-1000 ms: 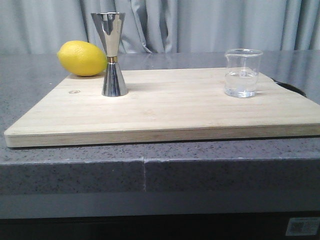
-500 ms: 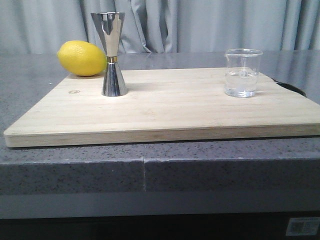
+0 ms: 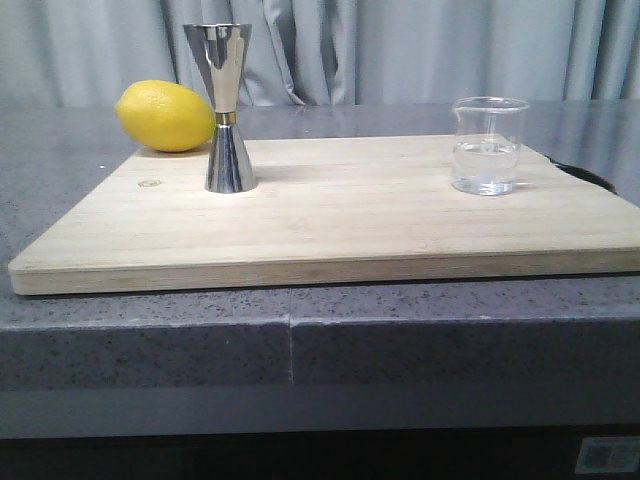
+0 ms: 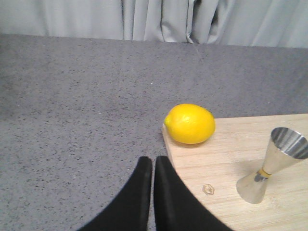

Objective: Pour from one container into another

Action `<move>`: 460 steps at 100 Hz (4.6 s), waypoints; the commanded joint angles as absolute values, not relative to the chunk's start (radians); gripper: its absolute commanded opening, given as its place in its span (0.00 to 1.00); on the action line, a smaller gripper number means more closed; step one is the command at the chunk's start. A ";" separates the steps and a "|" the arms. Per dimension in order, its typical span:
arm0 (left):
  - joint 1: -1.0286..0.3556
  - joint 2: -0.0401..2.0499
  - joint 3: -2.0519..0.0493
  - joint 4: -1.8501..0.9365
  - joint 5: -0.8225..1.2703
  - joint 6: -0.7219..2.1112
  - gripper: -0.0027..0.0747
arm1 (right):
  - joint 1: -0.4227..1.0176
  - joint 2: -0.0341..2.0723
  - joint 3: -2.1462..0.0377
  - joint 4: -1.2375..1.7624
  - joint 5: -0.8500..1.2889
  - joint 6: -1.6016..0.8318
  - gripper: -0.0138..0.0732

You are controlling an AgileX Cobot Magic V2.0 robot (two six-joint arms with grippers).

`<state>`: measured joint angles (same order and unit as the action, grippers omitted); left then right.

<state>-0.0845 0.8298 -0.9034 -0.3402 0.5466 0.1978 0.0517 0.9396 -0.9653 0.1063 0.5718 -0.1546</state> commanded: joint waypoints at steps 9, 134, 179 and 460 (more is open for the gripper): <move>-0.069 0.890 -0.968 -0.284 0.518 0.200 0.01 | 0.100 0.980 -1.023 0.055 0.498 -0.166 0.10; 0.055 1.339 -1.269 -1.179 1.266 1.559 0.01 | 0.098 1.064 -1.048 -0.107 0.551 -0.166 0.10; 0.115 1.420 -1.252 -1.323 1.266 1.584 0.13 | 0.098 1.064 -1.048 -0.107 0.531 -0.166 0.10; -0.191 1.718 -1.095 -1.652 1.050 1.999 0.77 | 0.098 1.076 -1.048 -0.099 0.479 -0.166 0.10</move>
